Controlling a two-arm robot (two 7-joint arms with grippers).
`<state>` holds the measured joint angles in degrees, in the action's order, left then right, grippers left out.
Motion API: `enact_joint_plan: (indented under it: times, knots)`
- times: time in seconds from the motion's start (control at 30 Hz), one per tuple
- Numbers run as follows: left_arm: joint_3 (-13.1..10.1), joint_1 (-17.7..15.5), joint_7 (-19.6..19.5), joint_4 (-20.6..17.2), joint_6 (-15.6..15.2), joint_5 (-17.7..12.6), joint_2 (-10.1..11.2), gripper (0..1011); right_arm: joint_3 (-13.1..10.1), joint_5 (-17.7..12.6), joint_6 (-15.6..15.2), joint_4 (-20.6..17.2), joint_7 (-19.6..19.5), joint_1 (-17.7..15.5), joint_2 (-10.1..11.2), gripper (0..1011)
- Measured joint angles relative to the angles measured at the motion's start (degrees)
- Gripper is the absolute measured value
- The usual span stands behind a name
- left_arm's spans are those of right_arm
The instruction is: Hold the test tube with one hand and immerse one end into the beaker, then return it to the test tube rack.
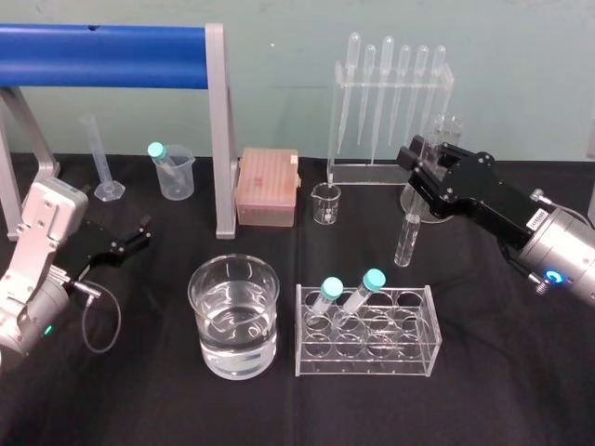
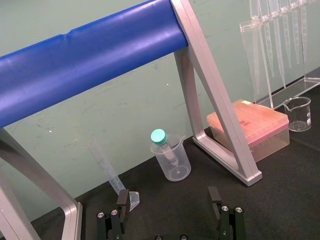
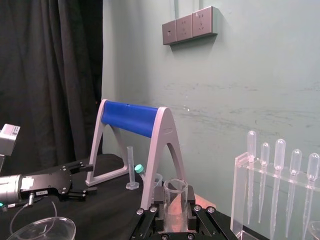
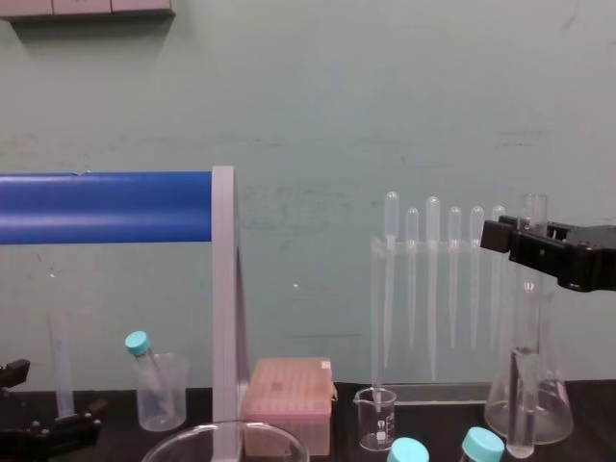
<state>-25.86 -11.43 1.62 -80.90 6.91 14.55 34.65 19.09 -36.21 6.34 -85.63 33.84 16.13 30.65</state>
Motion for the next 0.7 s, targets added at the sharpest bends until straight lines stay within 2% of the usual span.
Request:
enact_joint_plan:
  times: [0.7]
  knots:
    - [0.00, 0.00, 0.00, 0.00, 0.00, 0.00, 0.00, 1000, -0.10, -0.20, 0.05, -0.27, 0.04, -0.14, 0.11, 242]
